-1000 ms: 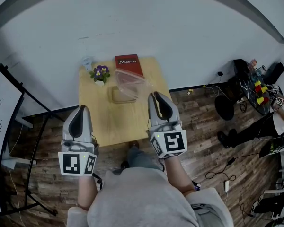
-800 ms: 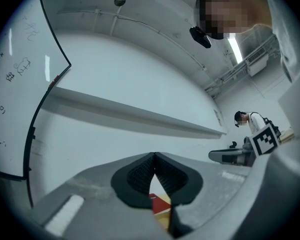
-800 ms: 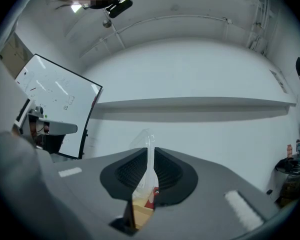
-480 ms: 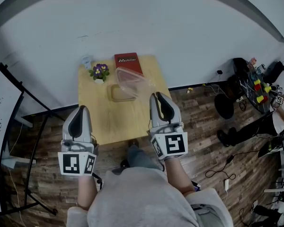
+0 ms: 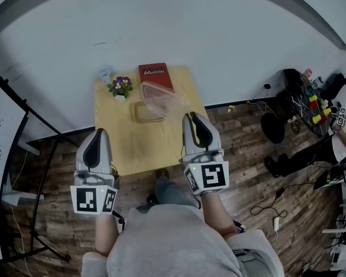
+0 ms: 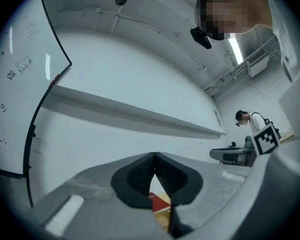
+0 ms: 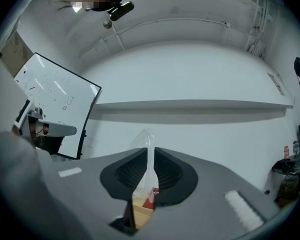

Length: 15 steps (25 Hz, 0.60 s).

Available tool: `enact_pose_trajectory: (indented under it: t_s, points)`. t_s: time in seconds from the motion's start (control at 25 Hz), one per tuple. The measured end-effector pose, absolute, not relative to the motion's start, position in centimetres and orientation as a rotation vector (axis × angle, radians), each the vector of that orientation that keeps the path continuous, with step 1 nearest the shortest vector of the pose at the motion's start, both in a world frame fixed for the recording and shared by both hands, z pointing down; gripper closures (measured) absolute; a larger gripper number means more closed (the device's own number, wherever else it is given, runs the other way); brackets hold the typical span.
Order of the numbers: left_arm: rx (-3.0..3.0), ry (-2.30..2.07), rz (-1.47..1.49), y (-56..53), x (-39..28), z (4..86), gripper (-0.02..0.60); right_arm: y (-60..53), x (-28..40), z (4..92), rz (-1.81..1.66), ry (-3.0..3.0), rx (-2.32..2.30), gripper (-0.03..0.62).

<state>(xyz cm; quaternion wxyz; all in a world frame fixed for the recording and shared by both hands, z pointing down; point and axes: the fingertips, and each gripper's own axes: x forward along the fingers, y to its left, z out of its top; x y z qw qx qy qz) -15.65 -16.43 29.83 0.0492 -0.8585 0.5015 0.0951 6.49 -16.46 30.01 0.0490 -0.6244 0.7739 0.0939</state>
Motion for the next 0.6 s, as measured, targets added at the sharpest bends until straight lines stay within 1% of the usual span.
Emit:
enact_pose_trajectory:
  t_s: [0.6]
  points:
    - [-2.623, 1.522, 0.291, -16.14, -15.37, 29.86, 0.577, -16.26, 6.78, 29.88, 0.286, 2.350, -1.918, 0.553]
